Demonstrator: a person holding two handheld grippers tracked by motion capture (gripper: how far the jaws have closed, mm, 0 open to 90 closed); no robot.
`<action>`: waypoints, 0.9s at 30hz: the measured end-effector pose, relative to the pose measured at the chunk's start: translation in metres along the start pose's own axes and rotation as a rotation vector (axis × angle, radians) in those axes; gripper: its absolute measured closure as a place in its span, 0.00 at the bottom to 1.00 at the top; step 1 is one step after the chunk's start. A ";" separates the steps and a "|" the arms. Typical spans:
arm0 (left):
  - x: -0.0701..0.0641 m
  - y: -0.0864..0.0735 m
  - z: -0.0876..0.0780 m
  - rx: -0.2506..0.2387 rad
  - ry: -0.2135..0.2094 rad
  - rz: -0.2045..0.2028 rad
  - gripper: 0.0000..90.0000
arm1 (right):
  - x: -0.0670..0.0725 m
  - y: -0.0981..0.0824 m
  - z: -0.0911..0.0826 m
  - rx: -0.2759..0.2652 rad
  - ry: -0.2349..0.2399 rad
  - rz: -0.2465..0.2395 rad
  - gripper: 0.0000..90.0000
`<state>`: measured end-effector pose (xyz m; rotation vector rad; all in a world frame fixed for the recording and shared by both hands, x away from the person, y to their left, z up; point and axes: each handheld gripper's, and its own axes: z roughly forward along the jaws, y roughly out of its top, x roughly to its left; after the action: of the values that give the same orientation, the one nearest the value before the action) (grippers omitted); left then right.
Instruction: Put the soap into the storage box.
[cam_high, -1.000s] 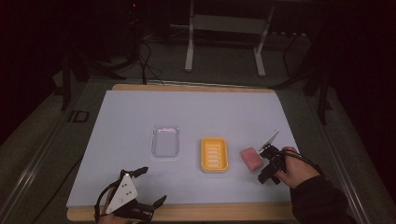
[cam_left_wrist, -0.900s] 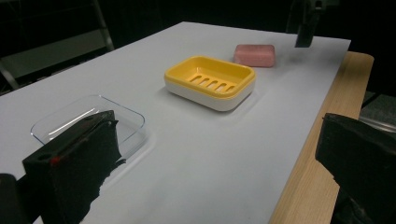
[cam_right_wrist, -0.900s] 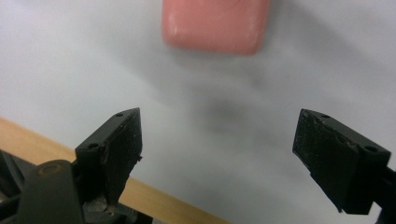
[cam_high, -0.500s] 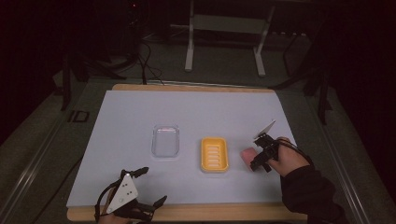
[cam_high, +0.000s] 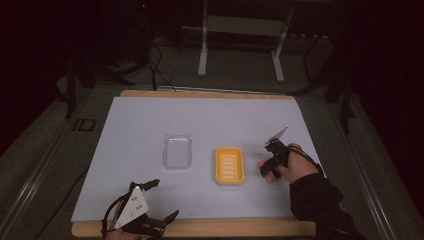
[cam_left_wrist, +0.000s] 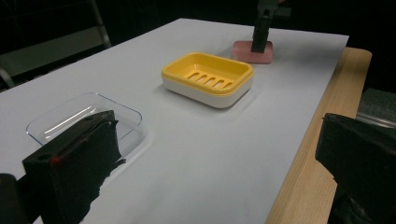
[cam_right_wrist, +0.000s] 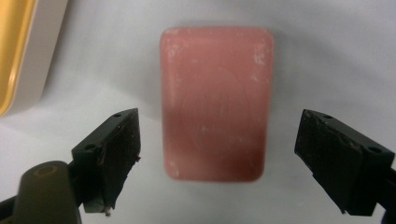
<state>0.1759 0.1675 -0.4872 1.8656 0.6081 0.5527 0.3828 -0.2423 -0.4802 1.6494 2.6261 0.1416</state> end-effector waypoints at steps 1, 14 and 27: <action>0.000 0.000 0.000 0.000 0.000 0.000 0.00 | 0.000 0.001 0.001 0.000 -0.001 0.000 0.16; 0.000 0.000 0.000 0.002 -0.002 0.000 0.00 | 0.001 0.007 0.019 0.018 -0.039 -0.029 0.25; 0.000 0.000 0.001 0.005 -0.002 0.003 0.00 | 0.006 0.006 0.016 0.037 0.008 0.070 0.42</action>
<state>0.1763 0.1671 -0.4878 1.8717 0.6066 0.5517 0.3865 -0.2333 -0.4951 1.7569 2.5927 0.1029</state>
